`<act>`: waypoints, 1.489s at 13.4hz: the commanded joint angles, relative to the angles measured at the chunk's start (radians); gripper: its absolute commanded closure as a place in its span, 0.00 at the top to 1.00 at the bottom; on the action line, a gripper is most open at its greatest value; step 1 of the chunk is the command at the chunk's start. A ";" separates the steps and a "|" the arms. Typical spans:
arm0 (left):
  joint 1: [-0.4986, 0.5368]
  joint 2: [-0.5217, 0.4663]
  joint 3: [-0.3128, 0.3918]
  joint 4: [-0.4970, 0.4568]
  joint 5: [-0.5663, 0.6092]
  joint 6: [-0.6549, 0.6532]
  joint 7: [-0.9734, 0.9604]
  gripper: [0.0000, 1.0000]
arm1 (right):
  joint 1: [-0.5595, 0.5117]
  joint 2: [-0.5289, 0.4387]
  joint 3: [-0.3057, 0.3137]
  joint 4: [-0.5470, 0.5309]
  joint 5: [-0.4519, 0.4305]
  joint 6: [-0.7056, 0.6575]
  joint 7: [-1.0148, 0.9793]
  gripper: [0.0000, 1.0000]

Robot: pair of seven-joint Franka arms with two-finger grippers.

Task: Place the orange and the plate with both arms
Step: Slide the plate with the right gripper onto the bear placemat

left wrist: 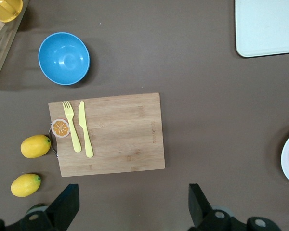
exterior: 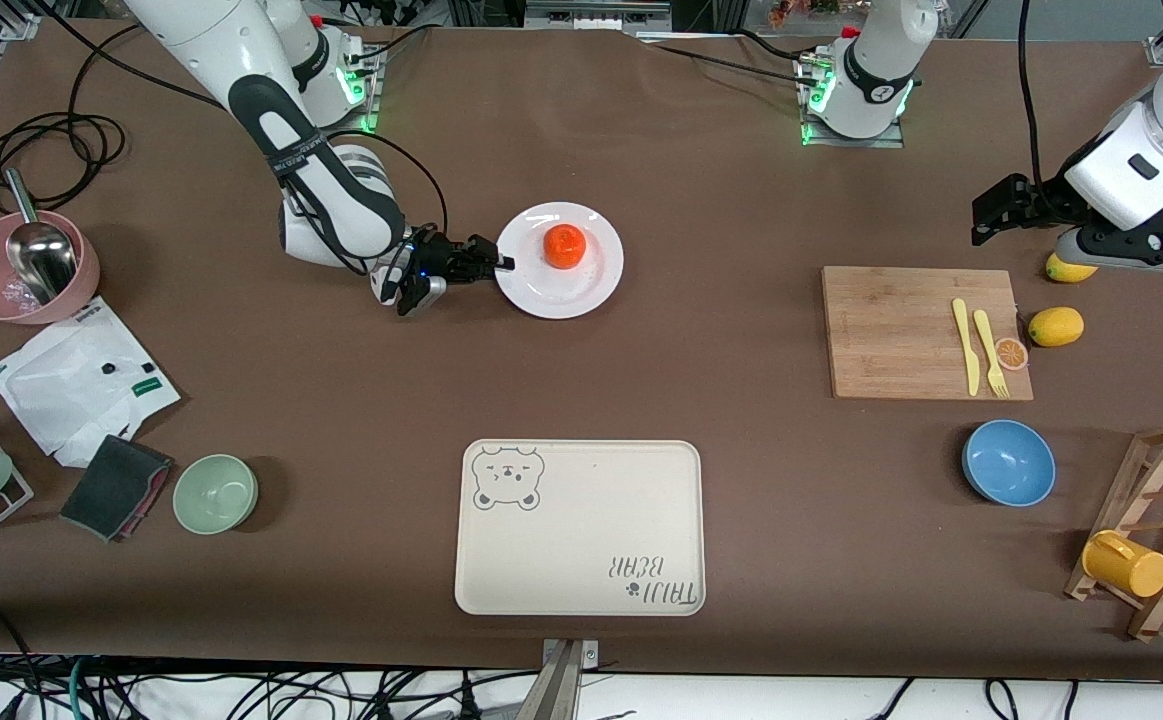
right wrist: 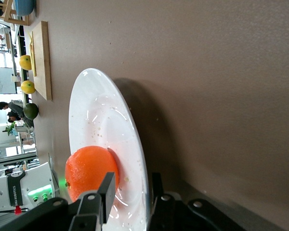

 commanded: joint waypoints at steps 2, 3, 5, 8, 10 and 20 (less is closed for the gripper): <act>0.002 0.012 0.000 0.032 -0.020 -0.024 0.013 1.00 | 0.003 0.017 0.007 0.000 0.029 0.024 -0.039 0.28; 0.002 0.012 0.000 0.032 -0.020 -0.024 0.013 1.00 | 0.003 0.017 0.007 0.000 0.029 0.026 -0.039 0.24; 0.002 0.012 0.000 0.032 -0.020 -0.024 0.013 1.00 | 0.003 0.017 0.007 0.000 0.029 0.027 -0.039 0.14; 0.002 0.012 0.000 0.032 -0.020 -0.024 0.013 1.00 | 0.003 0.019 0.007 0.000 0.029 0.027 -0.039 0.00; 0.002 0.012 0.000 0.032 -0.020 -0.024 0.013 1.00 | 0.003 0.019 0.007 0.000 0.029 0.026 -0.037 0.00; 0.002 0.012 0.000 0.032 -0.020 -0.024 0.013 1.00 | -0.025 0.114 -0.002 0.339 -0.069 0.001 0.254 0.00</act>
